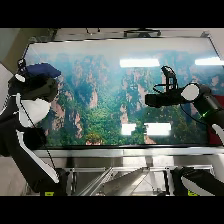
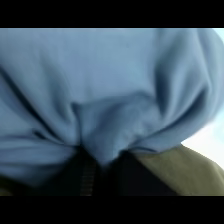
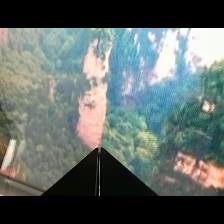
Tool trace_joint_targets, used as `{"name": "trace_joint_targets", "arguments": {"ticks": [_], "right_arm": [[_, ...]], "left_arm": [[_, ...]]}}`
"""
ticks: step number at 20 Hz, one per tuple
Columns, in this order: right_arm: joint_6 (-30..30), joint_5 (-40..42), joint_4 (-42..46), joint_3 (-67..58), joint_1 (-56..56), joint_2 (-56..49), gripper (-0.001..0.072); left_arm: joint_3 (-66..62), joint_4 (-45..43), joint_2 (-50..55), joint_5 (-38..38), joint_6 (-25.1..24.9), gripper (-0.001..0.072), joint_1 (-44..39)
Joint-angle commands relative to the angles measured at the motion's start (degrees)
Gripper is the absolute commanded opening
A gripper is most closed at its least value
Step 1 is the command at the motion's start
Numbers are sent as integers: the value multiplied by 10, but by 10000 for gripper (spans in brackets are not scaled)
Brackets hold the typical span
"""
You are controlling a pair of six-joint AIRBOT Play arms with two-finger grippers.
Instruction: Fold the shirts.
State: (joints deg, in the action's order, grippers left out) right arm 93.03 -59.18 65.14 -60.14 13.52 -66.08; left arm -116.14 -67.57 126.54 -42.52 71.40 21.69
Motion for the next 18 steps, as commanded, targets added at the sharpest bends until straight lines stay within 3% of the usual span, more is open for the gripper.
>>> {"name": "trace_joint_targets", "arguments": {"ticks": [1,9,11,14,17,18], "right_arm": [[0,0,0,-1,0,0,15],[0,0,0,-1,0,0,15],[0,0,0,-1,0,0,15],[0,0,0,-1,0,0,15],[0,-5,0,-1,0,0,16],[0,-12,3,-1,0,-1,16]], "left_arm": [[-2,3,2,12,13,20,-5],[-2,3,-203,-15,12,21,-53],[-2,28,-255,-85,12,21,-88],[-2,132,-306,-250,12,21,-156],[1,150,-317,-411,43,21,-252],[20,147,-322,-422,47,20,-288]]}}
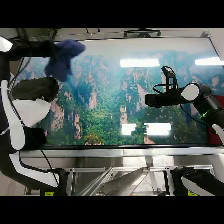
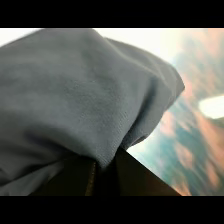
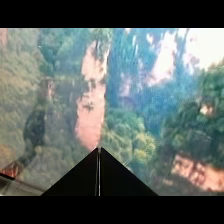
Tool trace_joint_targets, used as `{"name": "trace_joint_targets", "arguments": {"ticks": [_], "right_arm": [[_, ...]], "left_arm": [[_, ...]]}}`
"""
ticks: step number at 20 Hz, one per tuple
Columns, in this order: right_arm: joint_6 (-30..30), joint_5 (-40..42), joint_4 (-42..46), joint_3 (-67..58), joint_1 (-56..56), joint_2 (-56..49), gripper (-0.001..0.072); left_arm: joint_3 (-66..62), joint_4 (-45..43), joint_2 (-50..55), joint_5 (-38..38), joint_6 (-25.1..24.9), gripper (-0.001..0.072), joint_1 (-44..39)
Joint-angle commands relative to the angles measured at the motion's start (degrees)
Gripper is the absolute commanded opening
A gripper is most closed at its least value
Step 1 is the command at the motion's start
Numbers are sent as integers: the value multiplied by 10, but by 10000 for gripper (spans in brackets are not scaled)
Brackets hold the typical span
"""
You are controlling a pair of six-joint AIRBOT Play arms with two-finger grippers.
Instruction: Fold the shirts.
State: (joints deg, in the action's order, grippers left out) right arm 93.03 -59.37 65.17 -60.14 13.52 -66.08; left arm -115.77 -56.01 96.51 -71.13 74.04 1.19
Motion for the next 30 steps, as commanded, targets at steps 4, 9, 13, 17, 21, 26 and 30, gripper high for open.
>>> {"name": "trace_joint_targets", "arguments": {"ticks": [4,9,13,17,21,26,30], "right_arm": [[0,-51,4,-1,0,-4,25],[-2,-71,4,-1,-3,-4,409],[-22,-109,4,-13,-60,0,415],[-67,-125,5,5,-137,-12,616],[-78,-116,2,10,-167,-83,617],[-151,-114,-85,9,-122,-194,616],[-198,-85,-122,9,-82,-247,616]], "left_arm": [[124,30,-24,-79,21,22,-194],[146,29,7,-70,22,714,-224],[126,30,12,-184,46,712,-170],[308,31,-28,-224,52,712,-135],[521,36,-79,-80,33,712,-140],[592,37,-80,43,25,698,-186],[581,37,-65,82,24,692,-222]]}}
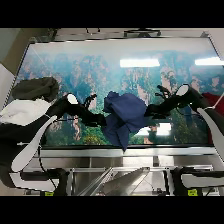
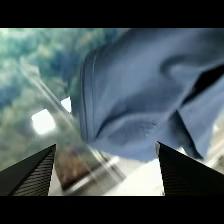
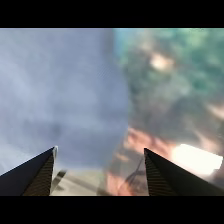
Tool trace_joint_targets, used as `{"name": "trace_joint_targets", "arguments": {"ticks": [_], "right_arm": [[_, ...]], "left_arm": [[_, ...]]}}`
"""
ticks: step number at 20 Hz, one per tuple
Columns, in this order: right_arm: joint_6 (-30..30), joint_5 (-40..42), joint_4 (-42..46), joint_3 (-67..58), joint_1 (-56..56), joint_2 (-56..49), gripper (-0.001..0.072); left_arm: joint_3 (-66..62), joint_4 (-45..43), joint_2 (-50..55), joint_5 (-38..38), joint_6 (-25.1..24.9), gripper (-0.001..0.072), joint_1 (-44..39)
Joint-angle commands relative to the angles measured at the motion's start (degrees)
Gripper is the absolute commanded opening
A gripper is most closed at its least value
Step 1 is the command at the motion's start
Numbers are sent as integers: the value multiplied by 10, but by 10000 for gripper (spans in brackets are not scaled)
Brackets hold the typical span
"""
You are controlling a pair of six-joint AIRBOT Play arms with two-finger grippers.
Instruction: Fold the shirts.
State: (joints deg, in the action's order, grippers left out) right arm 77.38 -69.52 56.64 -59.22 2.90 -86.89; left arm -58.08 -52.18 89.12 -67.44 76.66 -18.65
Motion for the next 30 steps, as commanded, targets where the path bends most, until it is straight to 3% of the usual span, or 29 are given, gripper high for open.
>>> {"name": "trace_joint_targets", "arguments": {"ticks": [1,3,4,5,6,7,8,15,23,26,30], "right_arm": [[-50,19,-45,0,29,-45,616],[-73,22,-65,0,31,-49,616],[-79,22,-70,0,31,-49,614],[-86,20,-73,0,31,-49,549],[-87,16,-75,0,31,-48,354],[-87,11,-81,-1,31,-48,130],[-94,5,-84,-1,31,-47,17],[-110,-88,-108,-69,-27,29,15],[-167,-107,-483,-121,-188,243,15],[-176,-98,-527,-121,-195,298,16],[-176,-95,-522,-121,-191,318,16]], "left_arm": [[-5,-1,19,44,-2,692,-31],[-27,-1,43,31,-2,692,-47],[-42,-2,56,19,-2,643,-54],[-54,-2,64,9,-2,423,-59],[-65,-2,67,3,-2,191,-62],[-77,-2,66,-1,-3,40,-63],[-92,-2,66,-12,-6,16,-63],[-220,-3,-15,-91,-5,18,-21],[-395,-2,-210,-140,10,20,103],[-410,-4,-264,-146,10,21,127],[-410,-6,-267,-214,10,21,133]]}}
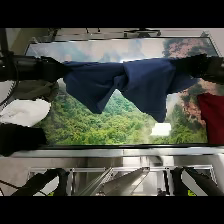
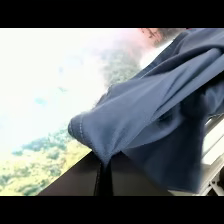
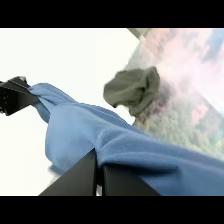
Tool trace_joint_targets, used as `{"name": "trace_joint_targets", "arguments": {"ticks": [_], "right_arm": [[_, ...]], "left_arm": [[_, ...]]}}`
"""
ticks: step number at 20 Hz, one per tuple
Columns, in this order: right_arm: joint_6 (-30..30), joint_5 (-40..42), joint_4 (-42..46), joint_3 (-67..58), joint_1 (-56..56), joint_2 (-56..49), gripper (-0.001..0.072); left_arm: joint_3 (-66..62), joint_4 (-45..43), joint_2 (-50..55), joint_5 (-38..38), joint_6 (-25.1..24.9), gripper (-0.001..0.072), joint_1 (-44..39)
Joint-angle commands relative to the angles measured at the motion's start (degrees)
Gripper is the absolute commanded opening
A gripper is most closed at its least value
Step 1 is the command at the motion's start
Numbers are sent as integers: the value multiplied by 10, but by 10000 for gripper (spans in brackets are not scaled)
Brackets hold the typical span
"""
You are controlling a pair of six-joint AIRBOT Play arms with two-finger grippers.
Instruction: Fold the shirts.
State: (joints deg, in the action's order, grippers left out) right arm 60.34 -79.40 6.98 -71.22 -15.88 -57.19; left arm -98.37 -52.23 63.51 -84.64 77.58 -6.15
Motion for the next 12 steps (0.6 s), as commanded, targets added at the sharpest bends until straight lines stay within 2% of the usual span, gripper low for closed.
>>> {"name": "trace_joint_targets", "arguments": {"ticks": [1,4,8,12], "right_arm": [[-3,3,-7,0,5,19,16],[11,17,77,25,63,10,16],[11,122,201,118,164,-14,16],[9,194,236,193,185,-80,16]], "left_arm": [[-7,-5,-1,-52,1,21,-2],[-7,-7,52,-56,0,21,-53],[-7,-8,164,-52,-18,21,-120],[-7,-8,278,-51,-37,20,-129]]}}
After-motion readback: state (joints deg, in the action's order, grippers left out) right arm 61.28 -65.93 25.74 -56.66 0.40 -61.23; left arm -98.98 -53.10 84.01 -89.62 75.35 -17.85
